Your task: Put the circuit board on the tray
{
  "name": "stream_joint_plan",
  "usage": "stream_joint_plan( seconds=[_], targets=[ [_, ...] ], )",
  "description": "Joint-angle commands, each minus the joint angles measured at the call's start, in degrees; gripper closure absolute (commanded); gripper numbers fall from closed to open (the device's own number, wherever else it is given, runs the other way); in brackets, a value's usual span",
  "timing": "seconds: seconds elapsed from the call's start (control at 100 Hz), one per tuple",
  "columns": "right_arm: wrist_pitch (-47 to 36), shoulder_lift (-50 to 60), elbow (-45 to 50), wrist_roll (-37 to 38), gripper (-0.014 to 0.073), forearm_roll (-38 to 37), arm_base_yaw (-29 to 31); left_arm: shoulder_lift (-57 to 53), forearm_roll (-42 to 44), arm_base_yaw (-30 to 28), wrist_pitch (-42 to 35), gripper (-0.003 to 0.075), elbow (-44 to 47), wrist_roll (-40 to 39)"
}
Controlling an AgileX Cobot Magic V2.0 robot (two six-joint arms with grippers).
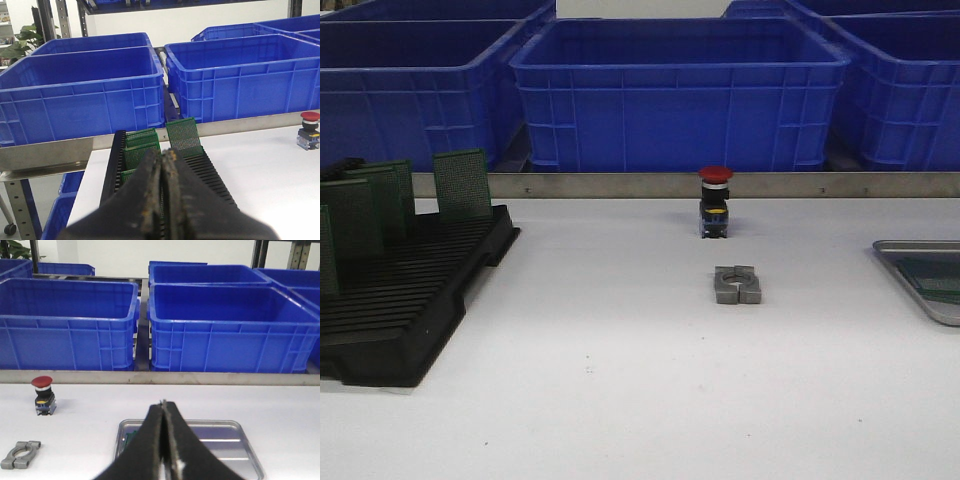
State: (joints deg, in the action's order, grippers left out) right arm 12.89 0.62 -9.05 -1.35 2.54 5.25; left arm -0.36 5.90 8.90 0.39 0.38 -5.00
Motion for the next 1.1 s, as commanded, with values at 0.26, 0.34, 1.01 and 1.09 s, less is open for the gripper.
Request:
stream_joint_plan(
  seconds=[0.26, 0.34, 1.01, 1.09],
  targets=[
    [-10.9, 1.2, 4.6, 1.3, 0.0662, -1.4, -5.0, -2.0, -0.6, 0.0, -4.6, 0.0739, -0.1, -0.5],
    [-13.2, 1.2, 6.1, 1.3, 0.0662, -1.4, -5.5, -2.0, -0.6, 0.0, -4.6, 0.0739, -0.1, -0.5],
    [-19.0, 1.2, 9.7, 1.3, 0.0662, -1.4, -5.5, -2.0, -0.6, 0.0, -4.6, 0.0739, -0.1, -0.5],
    [-19.0, 1.2, 9.7, 1.3, 0.0662, -1.4, -5.5, -2.0, -0.6, 0.0, -4.6, 0.0739, -0.1, -0.5]
  ],
)
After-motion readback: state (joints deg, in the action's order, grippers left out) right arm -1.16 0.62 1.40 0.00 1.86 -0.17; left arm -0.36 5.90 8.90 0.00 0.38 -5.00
